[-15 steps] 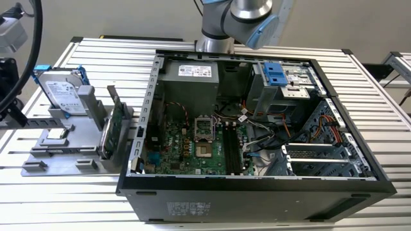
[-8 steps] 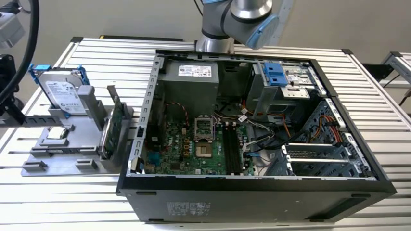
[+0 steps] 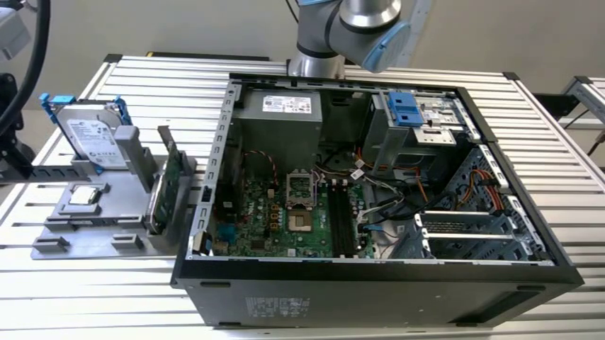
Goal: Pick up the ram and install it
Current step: 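Pick up the ram and move it above insertion slot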
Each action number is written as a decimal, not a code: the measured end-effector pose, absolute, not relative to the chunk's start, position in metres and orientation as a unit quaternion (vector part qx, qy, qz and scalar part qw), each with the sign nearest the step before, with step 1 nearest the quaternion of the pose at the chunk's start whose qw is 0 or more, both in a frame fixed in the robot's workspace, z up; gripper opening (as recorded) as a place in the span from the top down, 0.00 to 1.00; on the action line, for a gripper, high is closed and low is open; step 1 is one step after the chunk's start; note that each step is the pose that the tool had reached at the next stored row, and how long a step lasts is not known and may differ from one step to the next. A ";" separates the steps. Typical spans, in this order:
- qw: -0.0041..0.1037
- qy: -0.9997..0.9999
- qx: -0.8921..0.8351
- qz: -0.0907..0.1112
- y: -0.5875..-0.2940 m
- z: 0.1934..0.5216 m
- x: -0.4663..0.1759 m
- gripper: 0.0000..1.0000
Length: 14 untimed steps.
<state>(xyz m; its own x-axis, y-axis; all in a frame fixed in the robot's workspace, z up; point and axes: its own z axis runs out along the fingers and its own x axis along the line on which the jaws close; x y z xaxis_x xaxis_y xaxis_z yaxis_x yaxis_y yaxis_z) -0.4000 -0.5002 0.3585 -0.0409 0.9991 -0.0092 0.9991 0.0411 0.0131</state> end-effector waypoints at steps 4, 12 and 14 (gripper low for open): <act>0.008 0.721 0.692 0.002 -0.500 0.364 -0.400 1.00; 0.008 0.721 0.693 0.002 -0.500 0.373 -0.400 1.00; 0.008 0.721 0.693 0.002 -0.500 0.374 -0.400 1.00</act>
